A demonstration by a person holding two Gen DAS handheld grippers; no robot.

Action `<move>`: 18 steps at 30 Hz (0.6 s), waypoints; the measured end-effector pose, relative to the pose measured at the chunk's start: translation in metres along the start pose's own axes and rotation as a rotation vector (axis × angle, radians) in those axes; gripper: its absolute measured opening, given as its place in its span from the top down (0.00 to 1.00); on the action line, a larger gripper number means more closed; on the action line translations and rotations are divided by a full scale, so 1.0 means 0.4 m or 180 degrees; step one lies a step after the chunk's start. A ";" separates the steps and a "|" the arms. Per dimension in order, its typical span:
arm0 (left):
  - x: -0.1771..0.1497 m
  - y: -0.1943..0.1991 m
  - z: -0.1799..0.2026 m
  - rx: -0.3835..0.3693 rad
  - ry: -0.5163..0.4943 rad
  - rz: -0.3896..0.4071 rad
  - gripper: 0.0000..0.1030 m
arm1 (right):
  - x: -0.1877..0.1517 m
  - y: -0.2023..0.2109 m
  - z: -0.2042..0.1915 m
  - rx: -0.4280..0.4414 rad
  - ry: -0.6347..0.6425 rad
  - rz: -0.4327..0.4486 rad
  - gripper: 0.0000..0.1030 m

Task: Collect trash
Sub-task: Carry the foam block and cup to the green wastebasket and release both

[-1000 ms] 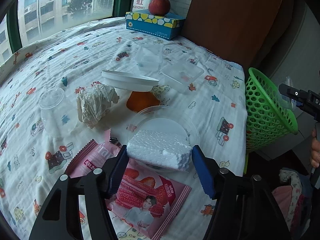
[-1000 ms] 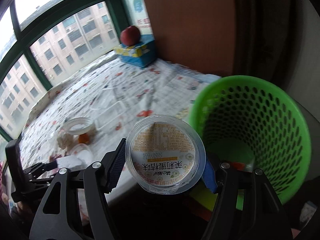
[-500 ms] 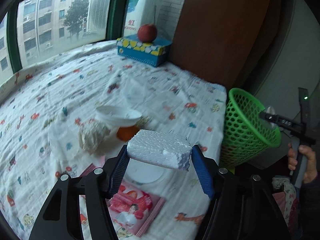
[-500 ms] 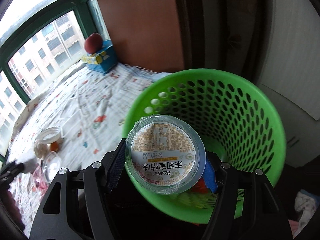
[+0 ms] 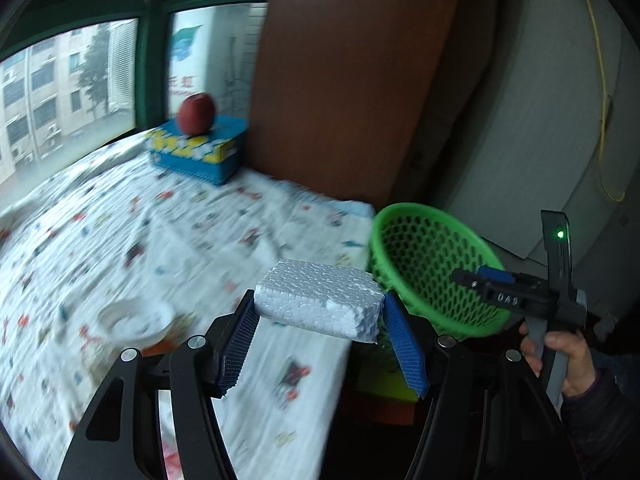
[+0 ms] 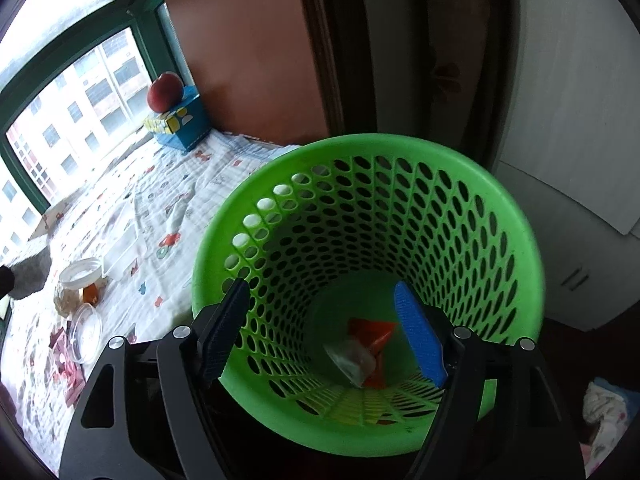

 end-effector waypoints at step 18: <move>0.073 -0.221 0.308 -0.0331 -0.0523 -0.0315 0.40 | -0.046 0.129 0.092 -0.0050 -0.0073 0.0252 0.24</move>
Point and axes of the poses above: each gripper's, at about its wrist camera, not at the fingertips, and y roughly against the way its jaws point, z to its right, x to its top, the point moved 5 cm from there along -y, roughly the way its jaws point, and after that the axes turned 5 degrees about x, right-handed, at the moved point
